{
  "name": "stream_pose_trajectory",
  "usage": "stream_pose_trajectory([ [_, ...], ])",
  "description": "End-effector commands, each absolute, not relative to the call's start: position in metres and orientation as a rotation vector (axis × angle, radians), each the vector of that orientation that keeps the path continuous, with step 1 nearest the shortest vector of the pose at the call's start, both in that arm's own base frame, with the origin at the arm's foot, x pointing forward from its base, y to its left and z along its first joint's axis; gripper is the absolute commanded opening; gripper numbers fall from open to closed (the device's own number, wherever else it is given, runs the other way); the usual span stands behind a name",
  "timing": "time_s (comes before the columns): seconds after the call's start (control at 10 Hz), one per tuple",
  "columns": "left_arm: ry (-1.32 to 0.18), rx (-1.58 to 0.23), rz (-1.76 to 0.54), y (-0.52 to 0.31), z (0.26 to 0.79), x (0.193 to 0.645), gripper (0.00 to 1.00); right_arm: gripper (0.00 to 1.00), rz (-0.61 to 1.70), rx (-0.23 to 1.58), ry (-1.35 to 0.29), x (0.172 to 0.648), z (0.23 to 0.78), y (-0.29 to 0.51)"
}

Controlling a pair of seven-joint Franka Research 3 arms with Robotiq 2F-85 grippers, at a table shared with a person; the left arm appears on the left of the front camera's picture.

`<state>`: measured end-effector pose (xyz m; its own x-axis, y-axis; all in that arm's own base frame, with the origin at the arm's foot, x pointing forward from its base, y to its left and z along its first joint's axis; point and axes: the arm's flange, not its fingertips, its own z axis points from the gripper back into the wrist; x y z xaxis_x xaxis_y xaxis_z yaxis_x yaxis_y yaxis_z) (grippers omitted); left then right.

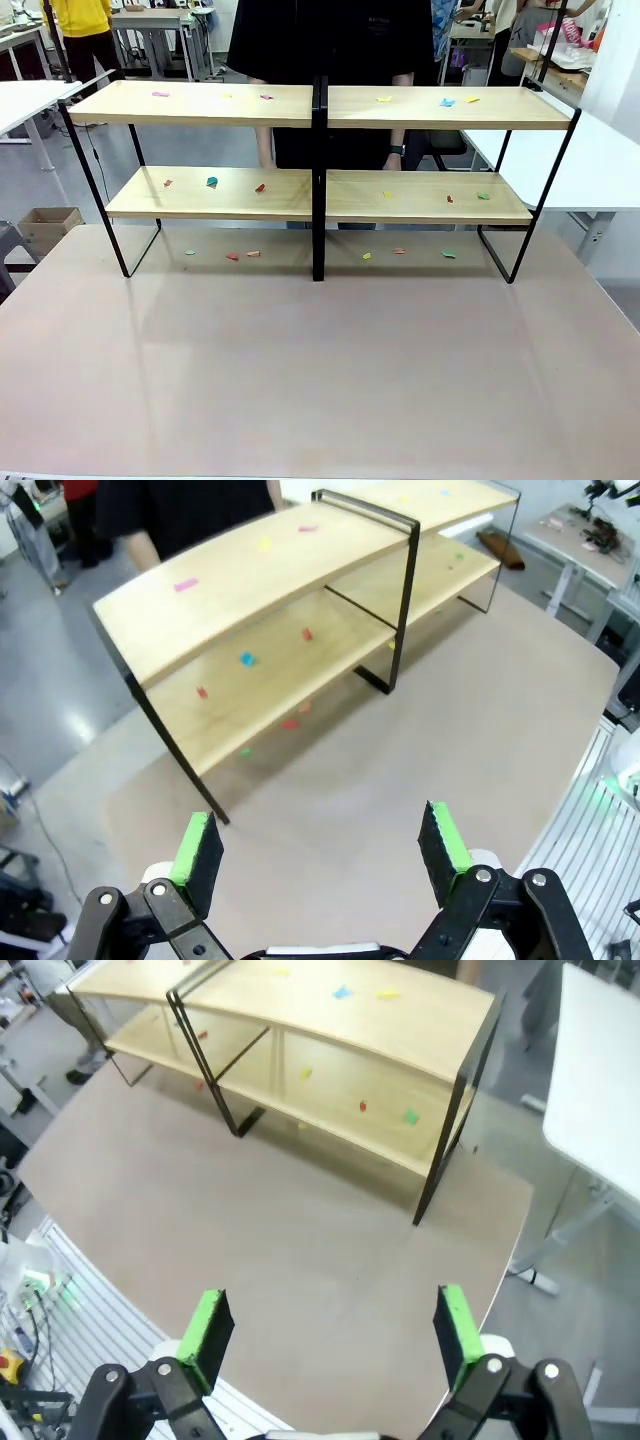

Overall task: Clean the shelves.
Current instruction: Pick up the Duster when the human hands it over.

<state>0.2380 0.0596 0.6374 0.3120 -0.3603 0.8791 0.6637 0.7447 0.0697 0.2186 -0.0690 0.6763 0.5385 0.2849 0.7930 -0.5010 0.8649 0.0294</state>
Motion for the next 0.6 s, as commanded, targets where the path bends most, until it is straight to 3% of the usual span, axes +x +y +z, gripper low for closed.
stream_pose_trajectory([
  [0.0, -1.091, -0.346, -0.706, 0.051, 0.629, 0.243, 1.0, 1.0, 0.478, 0.272, -0.957, 0.228, 0.684, -0.063],
  [0.5, -1.127, -0.351, -0.682, 0.045, 0.63, 0.244, 1.0, 1.0, 0.56, 0.283, -0.998, 0.217, 0.701, -0.046],
])
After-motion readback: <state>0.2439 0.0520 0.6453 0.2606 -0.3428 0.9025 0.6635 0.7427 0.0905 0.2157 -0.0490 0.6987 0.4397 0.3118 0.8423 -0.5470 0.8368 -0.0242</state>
